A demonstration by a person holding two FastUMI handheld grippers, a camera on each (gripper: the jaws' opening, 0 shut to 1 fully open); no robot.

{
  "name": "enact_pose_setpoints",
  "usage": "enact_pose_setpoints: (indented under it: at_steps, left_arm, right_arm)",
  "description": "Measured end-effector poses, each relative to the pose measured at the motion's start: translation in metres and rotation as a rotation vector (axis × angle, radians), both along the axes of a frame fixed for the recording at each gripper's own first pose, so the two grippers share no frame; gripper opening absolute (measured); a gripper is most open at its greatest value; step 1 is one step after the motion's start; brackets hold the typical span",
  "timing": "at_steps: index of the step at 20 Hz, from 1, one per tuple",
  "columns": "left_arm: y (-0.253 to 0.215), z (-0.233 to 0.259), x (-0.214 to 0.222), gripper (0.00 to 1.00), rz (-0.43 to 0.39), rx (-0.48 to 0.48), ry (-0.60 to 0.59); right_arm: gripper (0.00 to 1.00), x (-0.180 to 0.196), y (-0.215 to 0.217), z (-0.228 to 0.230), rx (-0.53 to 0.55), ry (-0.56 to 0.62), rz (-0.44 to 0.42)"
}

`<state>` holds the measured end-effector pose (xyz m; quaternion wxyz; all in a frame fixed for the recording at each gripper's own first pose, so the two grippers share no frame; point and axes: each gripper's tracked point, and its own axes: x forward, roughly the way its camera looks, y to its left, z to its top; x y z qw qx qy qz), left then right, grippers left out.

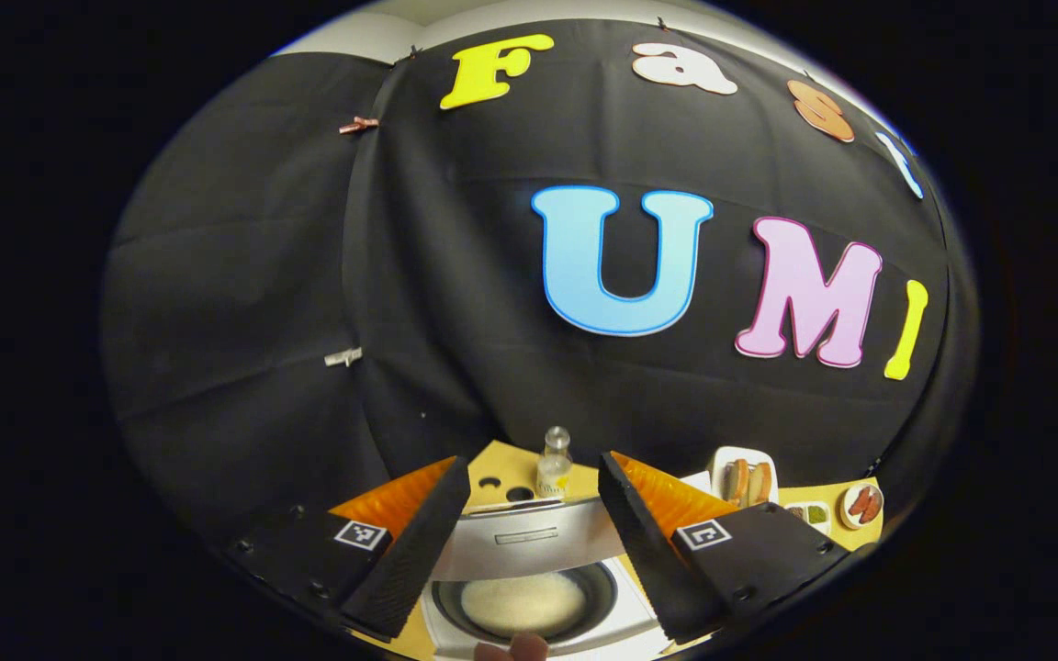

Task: Close the left gripper, press the button to open the rice cooker; take a wooden spoon from the chopstick holder with the right hand, scoop a spoonful of rice and pour it into the rice cooker, then put the wooden spoon back into the chopstick holder.

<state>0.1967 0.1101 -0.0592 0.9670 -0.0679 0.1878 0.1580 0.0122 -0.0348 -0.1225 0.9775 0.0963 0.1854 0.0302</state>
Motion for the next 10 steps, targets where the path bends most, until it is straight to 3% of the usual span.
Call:
enact_pose_setpoints:
  at_steps: [10]
  left_arm:
    - [-0.049,-0.107,-0.06,0.98,0.008,-0.013,0.189]
  right_arm:
    - [0.99,-0.008,-0.006,-0.009,-0.001,0.025,0.009]
